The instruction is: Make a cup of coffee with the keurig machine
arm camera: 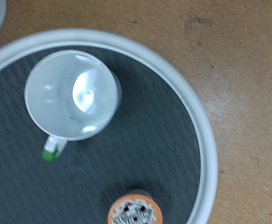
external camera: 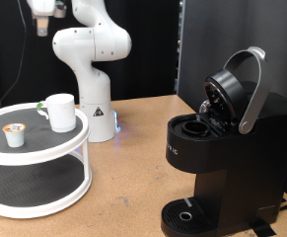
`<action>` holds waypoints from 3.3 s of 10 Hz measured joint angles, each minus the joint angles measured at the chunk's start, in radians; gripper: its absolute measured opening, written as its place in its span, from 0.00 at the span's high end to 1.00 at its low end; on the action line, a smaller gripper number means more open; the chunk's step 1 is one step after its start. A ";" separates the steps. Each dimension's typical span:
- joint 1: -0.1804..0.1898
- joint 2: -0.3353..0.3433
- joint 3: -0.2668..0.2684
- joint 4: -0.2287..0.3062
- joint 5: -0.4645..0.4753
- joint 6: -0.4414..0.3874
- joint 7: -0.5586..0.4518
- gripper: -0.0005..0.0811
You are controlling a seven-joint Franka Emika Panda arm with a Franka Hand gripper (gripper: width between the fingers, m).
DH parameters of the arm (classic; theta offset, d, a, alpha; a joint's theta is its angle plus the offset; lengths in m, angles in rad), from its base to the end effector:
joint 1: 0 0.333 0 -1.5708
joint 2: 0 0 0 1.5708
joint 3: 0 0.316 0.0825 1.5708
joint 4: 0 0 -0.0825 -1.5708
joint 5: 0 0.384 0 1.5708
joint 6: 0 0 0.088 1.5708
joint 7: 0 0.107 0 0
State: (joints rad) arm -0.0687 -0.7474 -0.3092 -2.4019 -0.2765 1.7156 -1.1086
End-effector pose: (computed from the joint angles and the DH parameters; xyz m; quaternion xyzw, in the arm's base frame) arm 0.2993 -0.1685 0.5547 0.9123 0.4077 -0.0061 0.0381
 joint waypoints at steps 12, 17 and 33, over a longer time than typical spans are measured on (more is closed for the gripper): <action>-0.017 0.054 -0.152 -0.158 -0.089 0.313 -0.124 0.02; -0.047 0.125 -0.196 -0.264 -0.095 0.491 -0.026 0.02; -0.048 0.330 -0.261 -0.280 -0.098 0.659 -0.112 0.02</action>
State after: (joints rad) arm -0.1167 -0.4174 -0.5702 -2.6817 -0.3747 2.3746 -1.2207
